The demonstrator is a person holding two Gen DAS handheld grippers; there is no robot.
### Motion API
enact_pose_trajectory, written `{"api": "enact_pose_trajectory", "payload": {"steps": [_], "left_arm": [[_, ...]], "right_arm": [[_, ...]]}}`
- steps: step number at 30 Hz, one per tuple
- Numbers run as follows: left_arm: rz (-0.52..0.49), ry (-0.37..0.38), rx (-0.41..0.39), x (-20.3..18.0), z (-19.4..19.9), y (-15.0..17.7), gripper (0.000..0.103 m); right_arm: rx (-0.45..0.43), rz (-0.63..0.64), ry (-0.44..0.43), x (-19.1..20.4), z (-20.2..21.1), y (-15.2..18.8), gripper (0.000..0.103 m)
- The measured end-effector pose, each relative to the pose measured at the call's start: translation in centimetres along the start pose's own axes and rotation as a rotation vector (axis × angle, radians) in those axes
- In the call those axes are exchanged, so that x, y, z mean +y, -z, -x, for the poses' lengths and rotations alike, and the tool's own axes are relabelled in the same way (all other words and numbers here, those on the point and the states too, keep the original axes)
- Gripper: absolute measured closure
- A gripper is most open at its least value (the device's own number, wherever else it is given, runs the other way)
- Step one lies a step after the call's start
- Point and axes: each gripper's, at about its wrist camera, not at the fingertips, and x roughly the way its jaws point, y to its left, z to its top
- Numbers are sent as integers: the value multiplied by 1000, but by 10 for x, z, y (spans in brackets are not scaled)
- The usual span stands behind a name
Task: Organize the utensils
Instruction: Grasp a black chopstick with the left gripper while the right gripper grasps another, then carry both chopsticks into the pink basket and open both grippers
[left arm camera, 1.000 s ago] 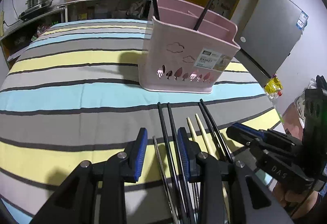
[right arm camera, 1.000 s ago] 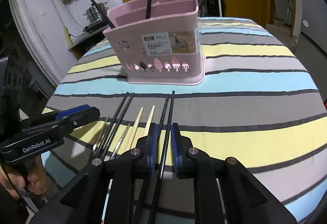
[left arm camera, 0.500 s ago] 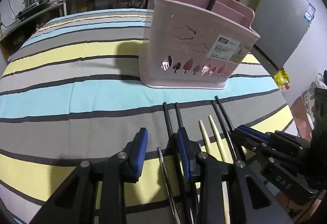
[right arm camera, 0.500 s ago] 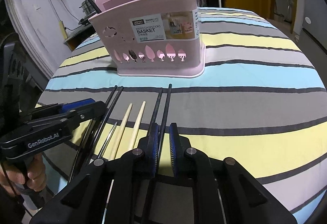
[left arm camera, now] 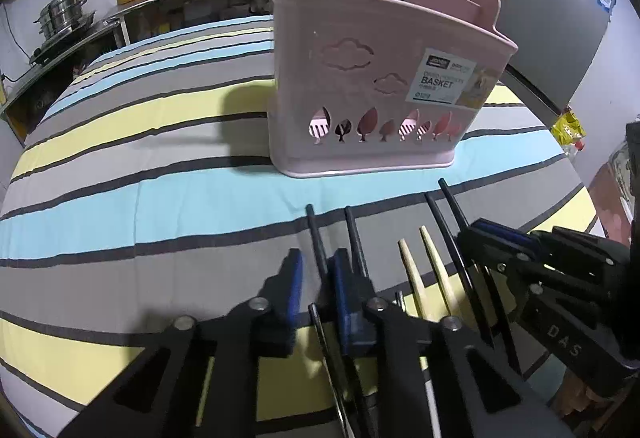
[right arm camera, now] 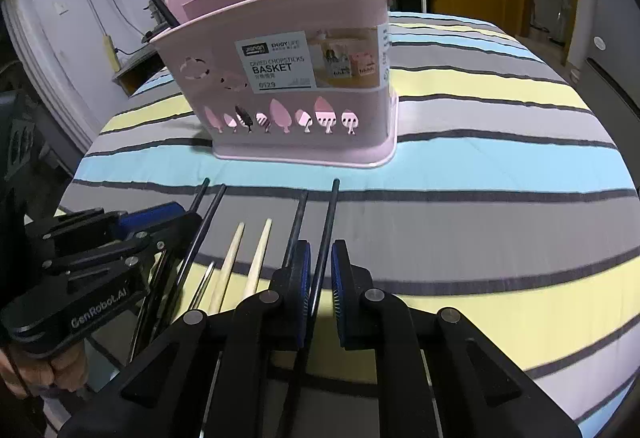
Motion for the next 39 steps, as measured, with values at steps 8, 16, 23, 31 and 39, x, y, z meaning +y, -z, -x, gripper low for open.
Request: {"api": "enact_pose_trajectory", "payload": {"steps": [8, 16, 23, 31, 39], "left_arm": [[68, 60, 9, 8, 2, -7, 96], [92, 117, -56, 10, 37, -16, 98], [62, 148, -142, 2, 84, -30, 98], [31, 147, -237, -1, 127, -48, 98], [13, 135, -286, -4, 149, -57, 98]], "right_arm": [[3, -4, -23, -3, 2, -5, 97], [-58, -5, -49, -4, 33, -10, 98], [-141, 1, -60, -6, 74, -23, 98], [-266, 14, -57, -1, 124, -43, 98], [-329, 28, -51, 2, 151, -49, 98]]}}
